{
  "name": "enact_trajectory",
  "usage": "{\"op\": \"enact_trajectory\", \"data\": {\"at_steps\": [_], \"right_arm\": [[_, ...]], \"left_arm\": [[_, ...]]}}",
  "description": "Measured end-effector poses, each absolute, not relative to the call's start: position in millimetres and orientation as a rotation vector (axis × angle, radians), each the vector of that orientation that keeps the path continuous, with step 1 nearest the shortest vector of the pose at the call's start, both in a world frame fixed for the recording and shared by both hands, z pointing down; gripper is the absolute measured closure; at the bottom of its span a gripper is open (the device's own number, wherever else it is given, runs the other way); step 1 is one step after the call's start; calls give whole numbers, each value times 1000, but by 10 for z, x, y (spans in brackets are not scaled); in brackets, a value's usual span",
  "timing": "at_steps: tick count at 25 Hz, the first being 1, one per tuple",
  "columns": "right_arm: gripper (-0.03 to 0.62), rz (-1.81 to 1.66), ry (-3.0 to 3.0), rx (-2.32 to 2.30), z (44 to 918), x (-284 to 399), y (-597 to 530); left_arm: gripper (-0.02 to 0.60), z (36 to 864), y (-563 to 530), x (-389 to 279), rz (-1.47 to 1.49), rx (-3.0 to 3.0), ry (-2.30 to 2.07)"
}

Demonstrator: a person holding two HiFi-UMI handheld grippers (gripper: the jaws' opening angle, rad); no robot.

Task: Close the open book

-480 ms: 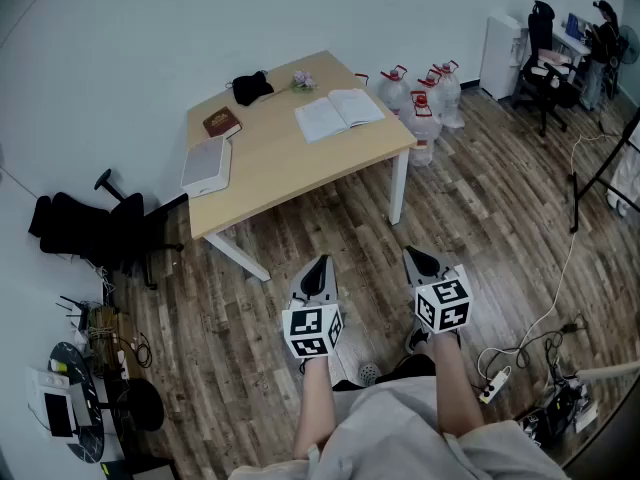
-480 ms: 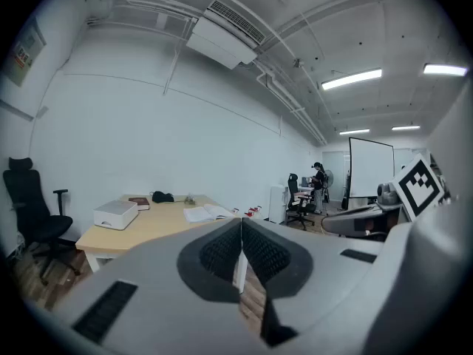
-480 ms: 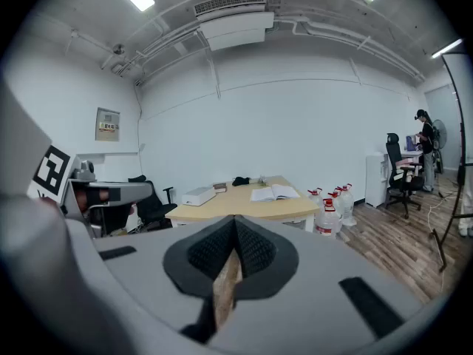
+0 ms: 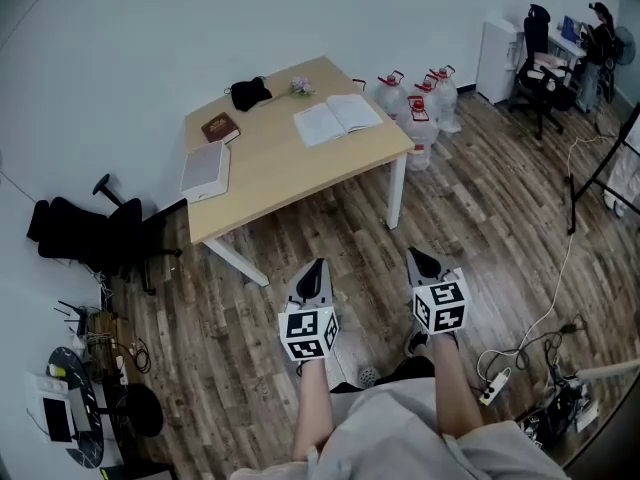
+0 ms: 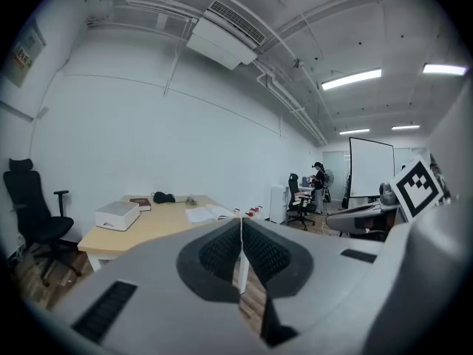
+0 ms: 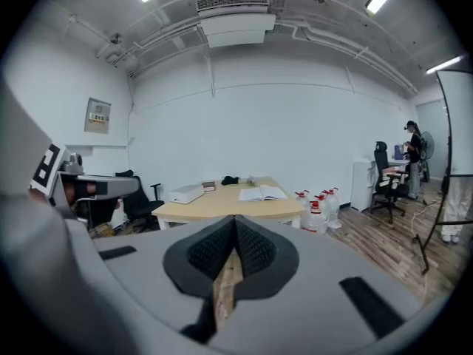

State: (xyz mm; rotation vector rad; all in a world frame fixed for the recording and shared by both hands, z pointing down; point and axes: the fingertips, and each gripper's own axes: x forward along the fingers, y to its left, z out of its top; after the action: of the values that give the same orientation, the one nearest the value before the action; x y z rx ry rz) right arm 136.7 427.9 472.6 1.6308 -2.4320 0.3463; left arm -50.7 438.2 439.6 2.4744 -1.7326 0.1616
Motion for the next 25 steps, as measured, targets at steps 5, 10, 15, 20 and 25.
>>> {"op": "enact_trajectory", "data": {"at_steps": [5, 10, 15, 20, 25], "right_arm": [[586, 343, -2439, 1711, 4669, 1404, 4241], [563, 362, -2443, 1668, 4764, 1321, 4260], [442, 388, -2448, 1605, 4829, 1233, 4253], [358, 396, -2485, 1593, 4743, 1146, 4162], [335, 361, -2501, 1572, 4695, 1079, 4060]], "left_arm": [[557, 4476, 4372, -551, 177, 2454, -1706], [546, 4538, 4378, -588, 184, 2452, -1687], [426, 4601, 4364, -579, 193, 2459, -1651], [357, 4592, 4307, -683, 232, 2430, -1706], [339, 4583, 4243, -782, 198, 2410, -1732]]}}
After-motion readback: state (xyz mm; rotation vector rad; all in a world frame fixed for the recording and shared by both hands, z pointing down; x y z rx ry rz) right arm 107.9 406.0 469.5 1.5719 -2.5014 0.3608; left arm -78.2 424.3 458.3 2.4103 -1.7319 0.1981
